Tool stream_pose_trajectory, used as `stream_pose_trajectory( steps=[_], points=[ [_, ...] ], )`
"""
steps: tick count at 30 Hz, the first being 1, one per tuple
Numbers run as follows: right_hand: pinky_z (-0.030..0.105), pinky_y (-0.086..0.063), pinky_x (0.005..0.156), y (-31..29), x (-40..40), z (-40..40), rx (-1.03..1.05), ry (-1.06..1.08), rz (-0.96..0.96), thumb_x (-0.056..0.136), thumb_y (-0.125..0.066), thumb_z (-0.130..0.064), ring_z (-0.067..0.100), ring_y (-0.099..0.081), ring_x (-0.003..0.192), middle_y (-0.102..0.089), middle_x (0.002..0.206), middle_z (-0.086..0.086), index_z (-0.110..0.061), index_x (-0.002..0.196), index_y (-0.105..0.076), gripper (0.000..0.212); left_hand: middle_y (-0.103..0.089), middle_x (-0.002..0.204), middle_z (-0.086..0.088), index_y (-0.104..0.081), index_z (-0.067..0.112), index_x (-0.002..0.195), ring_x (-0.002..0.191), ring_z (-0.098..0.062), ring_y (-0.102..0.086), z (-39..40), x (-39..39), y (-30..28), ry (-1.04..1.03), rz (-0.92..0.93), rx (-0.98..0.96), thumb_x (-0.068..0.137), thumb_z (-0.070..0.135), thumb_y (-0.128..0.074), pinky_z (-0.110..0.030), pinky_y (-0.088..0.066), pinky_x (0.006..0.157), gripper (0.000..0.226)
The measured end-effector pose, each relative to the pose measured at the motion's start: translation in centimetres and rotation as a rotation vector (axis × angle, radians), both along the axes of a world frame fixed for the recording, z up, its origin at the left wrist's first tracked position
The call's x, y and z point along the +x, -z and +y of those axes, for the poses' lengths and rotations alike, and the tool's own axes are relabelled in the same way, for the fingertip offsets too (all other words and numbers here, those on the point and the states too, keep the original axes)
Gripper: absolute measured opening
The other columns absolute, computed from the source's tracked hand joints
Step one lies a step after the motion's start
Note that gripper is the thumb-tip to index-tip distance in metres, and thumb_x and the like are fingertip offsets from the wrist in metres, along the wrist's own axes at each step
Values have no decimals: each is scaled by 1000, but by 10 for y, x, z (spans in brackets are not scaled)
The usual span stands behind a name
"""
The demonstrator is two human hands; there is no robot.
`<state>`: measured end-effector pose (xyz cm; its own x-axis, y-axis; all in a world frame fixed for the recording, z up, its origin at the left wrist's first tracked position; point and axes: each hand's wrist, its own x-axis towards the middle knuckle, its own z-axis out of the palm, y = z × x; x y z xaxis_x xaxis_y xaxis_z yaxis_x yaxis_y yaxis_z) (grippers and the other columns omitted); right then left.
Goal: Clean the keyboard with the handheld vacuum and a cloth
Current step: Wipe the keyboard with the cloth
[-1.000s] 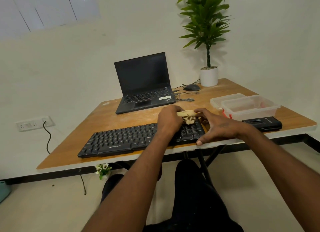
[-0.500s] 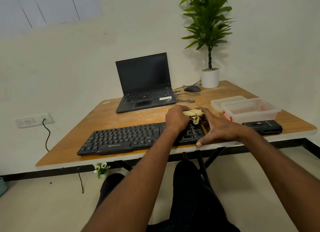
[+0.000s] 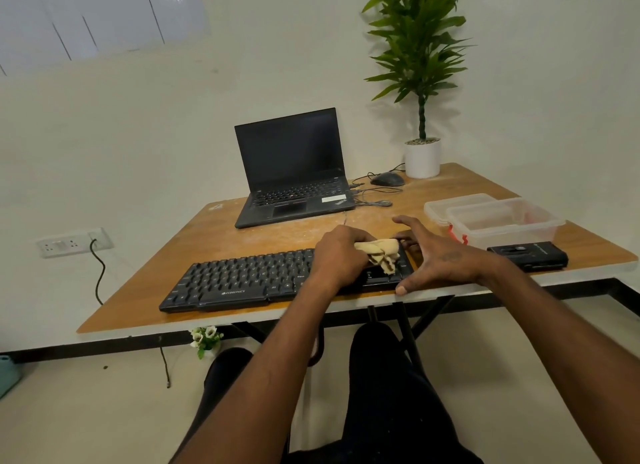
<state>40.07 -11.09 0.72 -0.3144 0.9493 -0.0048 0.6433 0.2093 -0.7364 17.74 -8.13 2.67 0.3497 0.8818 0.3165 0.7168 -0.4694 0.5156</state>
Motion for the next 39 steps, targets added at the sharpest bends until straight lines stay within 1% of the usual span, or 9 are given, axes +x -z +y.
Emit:
stream_pose_trajectory(
  steps=[4, 8, 11, 15, 18, 25, 28, 33, 39],
  points=[
    [35, -31, 110, -3, -1, -1, 9, 0, -3, 56, -93, -50, 24, -28, 143, -22, 163, 7, -44, 156, -3, 135, -79, 110, -3, -80, 23, 119, 100, -20, -69, 1, 22, -2, 2, -8, 48, 91, 7, -70, -38, -58, 86, 33],
    [48, -25, 122, -1, -1, -1, 2, 9, -28, 54, -94, -56, 22, -29, 143, -26, 161, 4, -48, 154, -3, 135, -78, 112, -3, -80, 23, 118, 105, -21, -68, 13, 34, -4, -85, -23, 80, 91, 6, -70, -33, -53, 85, 34],
    [45, -26, 121, 0, -1, -1, 6, 12, -25, 54, -93, -55, 18, -28, 139, -25, 162, 2, -46, 155, -2, 136, -78, 113, -3, -79, 22, 120, 106, -20, -68, 15, 32, -5, -131, -35, 69, 92, 6, -69, -32, -52, 85, 34],
    [38, -29, 113, 1, 0, -2, 19, 9, -15, 57, -94, -51, 29, -25, 148, -22, 164, 8, -46, 155, -3, 134, -78, 113, -3, -79, 23, 120, 103, -20, -69, 6, 29, -3, -56, -8, 33, 92, 5, -67, -35, -58, 87, 35],
    [32, -31, 106, 1, 1, -1, 11, 1, 4, 63, -96, -41, 21, -31, 140, -27, 162, 7, -42, 156, -2, 132, -78, 107, -3, -80, 26, 117, 98, -21, -69, -2, 22, -2, -12, 4, -8, 92, 8, -68, -39, -59, 85, 33],
    [30, -33, 110, 0, -2, 3, -7, -7, 6, 60, -98, -39, 19, -38, 138, -37, 154, -2, -43, 155, -6, 133, -78, 110, -4, -80, 24, 118, 98, -24, -69, -15, 14, -3, 66, 41, -40, 91, 10, -70, -41, -59, 86, 32],
    [33, -33, 113, -1, -2, 1, -1, -10, 3, 58, -97, -44, 22, -36, 140, -33, 157, 0, -43, 155, -5, 134, -78, 108, -4, -80, 23, 118, 100, -23, -70, -9, 21, -1, 22, 24, 26, 89, 8, -73, -37, -59, 86, 33],
    [55, -21, 123, 2, -1, 0, 15, 17, -38, 48, -93, -65, 29, -28, 148, -25, 162, 3, -51, 152, -5, 136, -76, 107, -3, -79, 23, 117, 109, -22, -63, 6, 27, 0, -120, -3, 163, 90, 4, -71, -38, -56, 89, 33],
    [44, -29, 118, 2, -1, -3, 10, 3, -31, 46, -91, -67, 30, -23, 150, -18, 166, 3, -49, 153, -3, 140, -79, 108, -3, -79, 23, 118, 103, -22, -68, -2, 18, 5, -78, 54, 147, 89, 1, -66, -34, -55, 84, 39]
  ],
)
